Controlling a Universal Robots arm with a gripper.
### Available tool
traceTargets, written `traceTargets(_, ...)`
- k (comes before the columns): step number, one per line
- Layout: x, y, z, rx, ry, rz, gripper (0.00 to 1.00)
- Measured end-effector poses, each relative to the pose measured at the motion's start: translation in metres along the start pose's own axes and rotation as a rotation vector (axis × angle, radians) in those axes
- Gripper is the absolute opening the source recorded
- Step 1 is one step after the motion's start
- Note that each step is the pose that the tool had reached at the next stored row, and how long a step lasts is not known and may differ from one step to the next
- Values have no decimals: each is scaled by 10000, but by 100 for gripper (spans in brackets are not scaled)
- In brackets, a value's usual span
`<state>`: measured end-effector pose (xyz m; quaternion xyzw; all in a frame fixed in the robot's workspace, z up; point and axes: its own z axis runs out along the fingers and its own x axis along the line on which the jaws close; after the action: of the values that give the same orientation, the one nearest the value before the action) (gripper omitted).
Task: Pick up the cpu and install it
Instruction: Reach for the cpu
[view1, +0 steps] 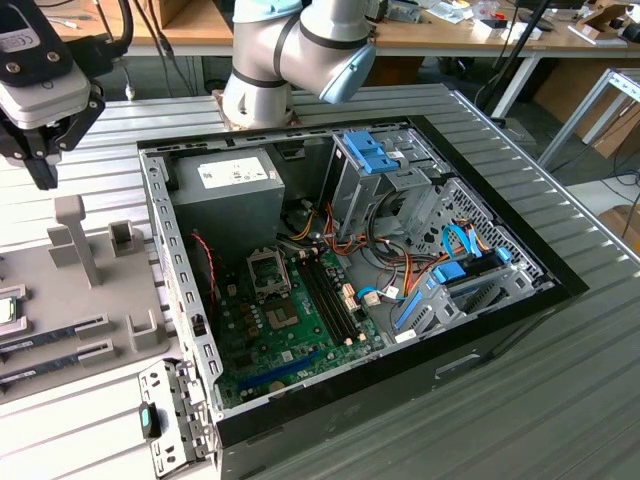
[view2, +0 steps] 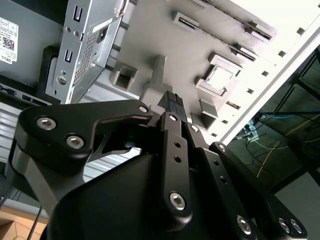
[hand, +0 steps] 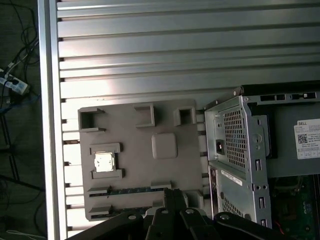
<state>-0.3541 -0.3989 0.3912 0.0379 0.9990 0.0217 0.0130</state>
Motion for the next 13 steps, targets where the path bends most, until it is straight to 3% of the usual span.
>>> traceTargets(13, 24, -3, 26, 0, 1, 0, 11)
